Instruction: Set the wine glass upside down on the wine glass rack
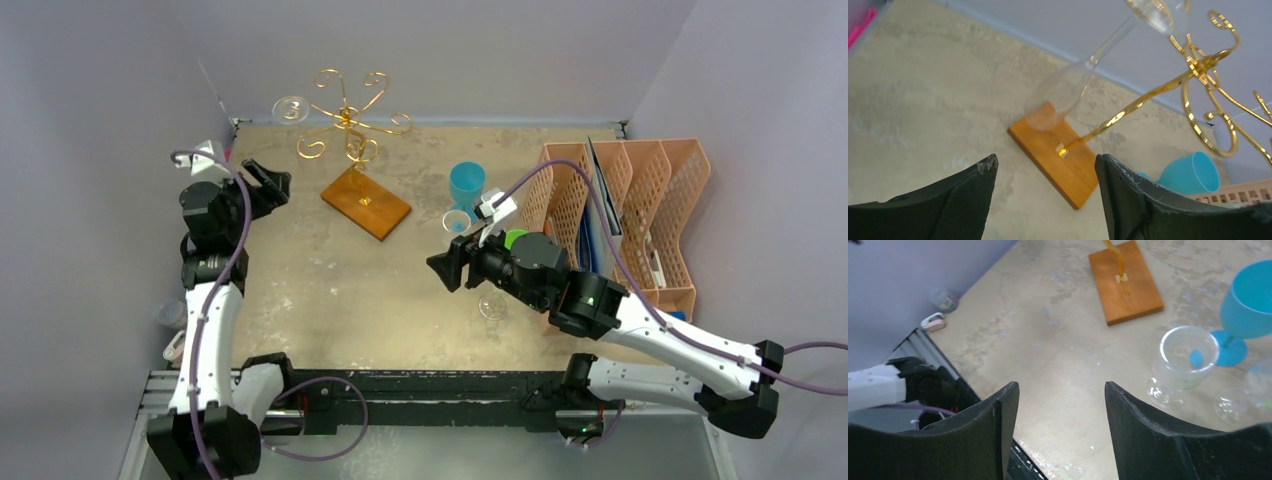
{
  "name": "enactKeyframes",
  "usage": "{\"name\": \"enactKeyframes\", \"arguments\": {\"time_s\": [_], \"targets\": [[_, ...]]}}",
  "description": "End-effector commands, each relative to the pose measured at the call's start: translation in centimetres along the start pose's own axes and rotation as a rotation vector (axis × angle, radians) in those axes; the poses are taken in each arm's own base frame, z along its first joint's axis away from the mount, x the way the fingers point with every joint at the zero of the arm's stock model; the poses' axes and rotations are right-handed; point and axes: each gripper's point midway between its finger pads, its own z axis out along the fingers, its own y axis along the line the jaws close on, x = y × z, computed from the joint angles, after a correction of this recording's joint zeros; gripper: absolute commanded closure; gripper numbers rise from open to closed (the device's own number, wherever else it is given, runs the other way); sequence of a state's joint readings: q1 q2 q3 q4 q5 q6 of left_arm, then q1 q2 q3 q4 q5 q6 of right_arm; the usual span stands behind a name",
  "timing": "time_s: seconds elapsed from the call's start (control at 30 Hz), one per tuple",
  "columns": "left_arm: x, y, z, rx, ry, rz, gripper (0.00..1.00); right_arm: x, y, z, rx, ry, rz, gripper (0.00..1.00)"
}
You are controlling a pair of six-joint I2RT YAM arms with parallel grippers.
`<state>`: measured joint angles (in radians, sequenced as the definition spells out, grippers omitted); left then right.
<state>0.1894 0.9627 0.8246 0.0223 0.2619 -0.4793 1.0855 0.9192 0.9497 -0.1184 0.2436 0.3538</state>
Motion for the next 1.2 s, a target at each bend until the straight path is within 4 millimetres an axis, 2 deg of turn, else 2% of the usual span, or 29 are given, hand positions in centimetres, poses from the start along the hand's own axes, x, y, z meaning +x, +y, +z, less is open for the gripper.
{"name": "enactKeyframes", "arguments": {"time_s": [0.0,0.03,0.1,0.17,0.27,0.37,0.53,0.77,0.87,1.0,1.17], "targets": [[3.0,1.3,-4.7,-0.223,0.18,-0.231,0.29,-1.9,-2.6,-0.8,0.19,0.001,0.013,0.35],[3.9,1.3,-5.9,-0.247,0.239,-0.228,0.27,-2.1,-3.1,-1.1,0.227,0.018,0.005,0.35],[4.5,0.6,-7.5,-0.244,0.305,-0.226,0.16,-2.4,-3.9,-1.2,0.287,0.046,-0.025,0.35],[5.4,-1.1,-8.5,-0.15,0.37,-0.213,0.08,-2.6,-4.6,-1.0,0.345,0.084,-0.061,0.35],[7.6,-3.2,-9.6,-0.009,0.453,-0.224,0.03,-2.6,-5.1,-0.1,0.409,0.164,-0.113,0.35],[9.3,-4.0,-10.5,0.07,0.489,-0.235,0.02,-2.5,-5.6,1.0,0.482,0.233,-0.128,0.35],[9.5,-5.9,-12.2,0.186,0.492,-0.213,0.08,-1.5,-6.8,2.7,0.535,0.334,-0.074,0.36],[9.6,-6.6,-13.0,0.212,0.489,-0.17,0.11,1.8,-8.1,5.1,0.502,0.505,-0.025,0.55],[9.8,-6.7,-12.9,0.216,0.488,-0.179,0.11,2.8,-8.5,6.1,0.498,0.558,-0.049,0.56],[9.8,-7.8,-13.1,0.283,0.495,-0.176,0.11,3.1,-9.3,6.8,0.529,0.596,-0.079,0.56],[9.8,-8.0,-13.2,0.289,0.497,-0.16,0.11,2.7,-10.7,7.6,0.56,0.594,-0.077,0.56]]}}
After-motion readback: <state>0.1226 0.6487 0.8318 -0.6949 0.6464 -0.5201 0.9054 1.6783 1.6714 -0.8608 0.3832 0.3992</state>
